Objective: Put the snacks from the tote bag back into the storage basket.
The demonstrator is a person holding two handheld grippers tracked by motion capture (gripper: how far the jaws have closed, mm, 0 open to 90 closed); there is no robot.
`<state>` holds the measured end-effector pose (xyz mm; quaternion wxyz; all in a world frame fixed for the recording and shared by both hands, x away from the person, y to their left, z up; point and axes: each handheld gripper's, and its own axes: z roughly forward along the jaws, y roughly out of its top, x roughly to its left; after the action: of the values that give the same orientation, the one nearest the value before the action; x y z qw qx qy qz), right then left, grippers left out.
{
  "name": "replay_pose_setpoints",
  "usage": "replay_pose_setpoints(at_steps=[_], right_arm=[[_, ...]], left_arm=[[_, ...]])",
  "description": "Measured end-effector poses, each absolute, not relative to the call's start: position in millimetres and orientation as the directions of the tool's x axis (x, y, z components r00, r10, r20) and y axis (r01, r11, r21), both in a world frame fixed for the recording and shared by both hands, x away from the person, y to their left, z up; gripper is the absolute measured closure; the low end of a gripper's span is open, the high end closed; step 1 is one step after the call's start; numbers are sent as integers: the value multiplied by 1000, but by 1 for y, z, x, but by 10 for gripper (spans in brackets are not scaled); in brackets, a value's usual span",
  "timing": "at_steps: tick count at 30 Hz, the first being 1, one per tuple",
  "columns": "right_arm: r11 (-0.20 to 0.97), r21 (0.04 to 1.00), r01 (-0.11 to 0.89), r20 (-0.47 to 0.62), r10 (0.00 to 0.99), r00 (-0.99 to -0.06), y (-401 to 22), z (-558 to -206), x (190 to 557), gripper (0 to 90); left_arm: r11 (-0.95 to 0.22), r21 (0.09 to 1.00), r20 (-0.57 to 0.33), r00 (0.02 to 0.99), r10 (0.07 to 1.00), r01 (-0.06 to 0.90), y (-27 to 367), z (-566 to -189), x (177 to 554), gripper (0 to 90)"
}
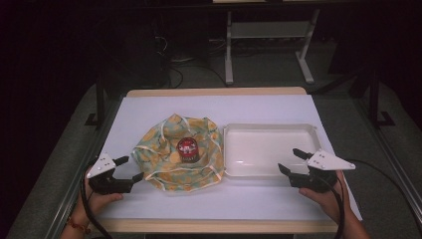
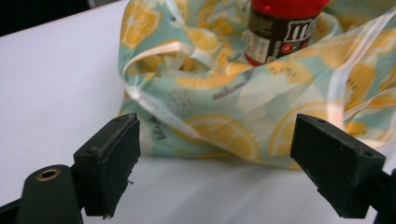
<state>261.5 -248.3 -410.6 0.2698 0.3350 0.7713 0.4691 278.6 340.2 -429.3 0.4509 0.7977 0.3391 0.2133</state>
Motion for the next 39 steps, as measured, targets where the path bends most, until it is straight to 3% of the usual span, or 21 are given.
replay_pose_setpoints(at_steps=[31, 39], right_arm=[[368, 882, 292, -105, 760, -642, -243, -418, 262, 285], [365, 883, 295, -101, 762, -640, -242, -418, 261, 281]], left_arm=[[-433, 847, 78, 736, 672, 306, 322, -398, 283, 157], [-484, 829, 92, 785, 612, 281, 300, -380, 294, 156]])
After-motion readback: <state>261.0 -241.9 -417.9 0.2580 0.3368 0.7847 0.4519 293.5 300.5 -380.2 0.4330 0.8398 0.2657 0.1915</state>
